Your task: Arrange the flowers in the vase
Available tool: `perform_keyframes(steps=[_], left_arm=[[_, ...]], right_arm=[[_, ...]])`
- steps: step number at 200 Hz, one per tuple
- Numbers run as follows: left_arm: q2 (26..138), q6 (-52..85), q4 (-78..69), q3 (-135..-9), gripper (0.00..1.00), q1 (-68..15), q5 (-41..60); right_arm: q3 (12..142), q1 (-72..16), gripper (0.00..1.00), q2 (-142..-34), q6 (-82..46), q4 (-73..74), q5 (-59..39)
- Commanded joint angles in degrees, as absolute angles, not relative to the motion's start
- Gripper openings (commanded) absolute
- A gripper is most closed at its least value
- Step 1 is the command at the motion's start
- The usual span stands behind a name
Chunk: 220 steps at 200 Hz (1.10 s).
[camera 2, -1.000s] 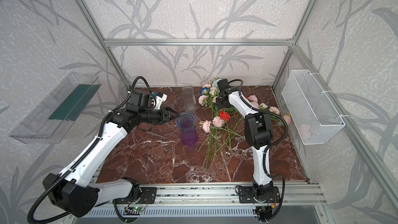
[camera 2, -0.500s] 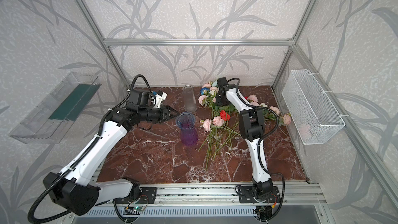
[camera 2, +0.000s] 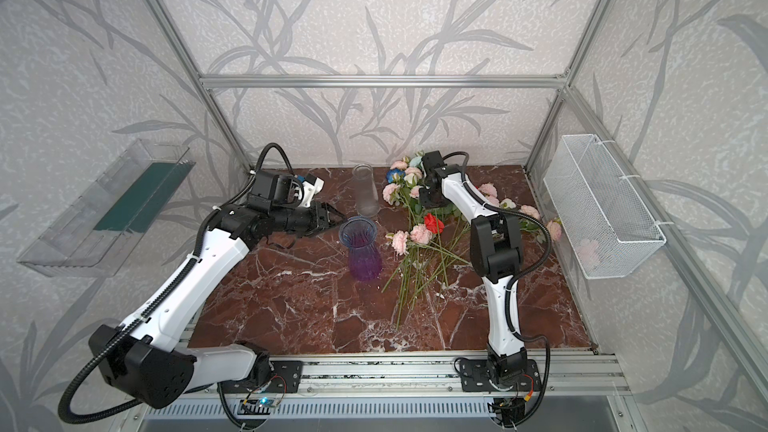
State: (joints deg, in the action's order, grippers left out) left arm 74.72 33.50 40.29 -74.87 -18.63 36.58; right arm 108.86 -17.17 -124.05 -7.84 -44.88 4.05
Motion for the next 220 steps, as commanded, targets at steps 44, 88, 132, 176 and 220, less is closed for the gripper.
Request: perform_keyframes(steps=[44,88,132,176,220], left_arm=[[75.04,33.41,40.43,-76.64,0.46,-18.37,37.06],[74.79,32.88,41.31,-76.46,0.46,-18.37,36.39],[75.44,32.98,41.21,-76.88,0.46,-18.41,36.51],[76.0,33.16,40.95,-77.69,0.46,-18.38,36.73],[75.31,33.49,40.04,-77.54,0.46,-18.37,36.95]], right_arm=[[114.98,-15.82,0.31,-129.73,-7.75,-45.68,3.79],[122.28,-15.71,0.24,-135.8,-8.02,-50.46,3.51],[122.78,-15.41,0.13,-135.35,-7.98,-50.65,3.4],[115.58,-15.62,0.04,-124.92,-11.14,-44.75,-0.08],[97.65,-17.08,0.01,-106.24,-13.83,-25.21,4.64]])
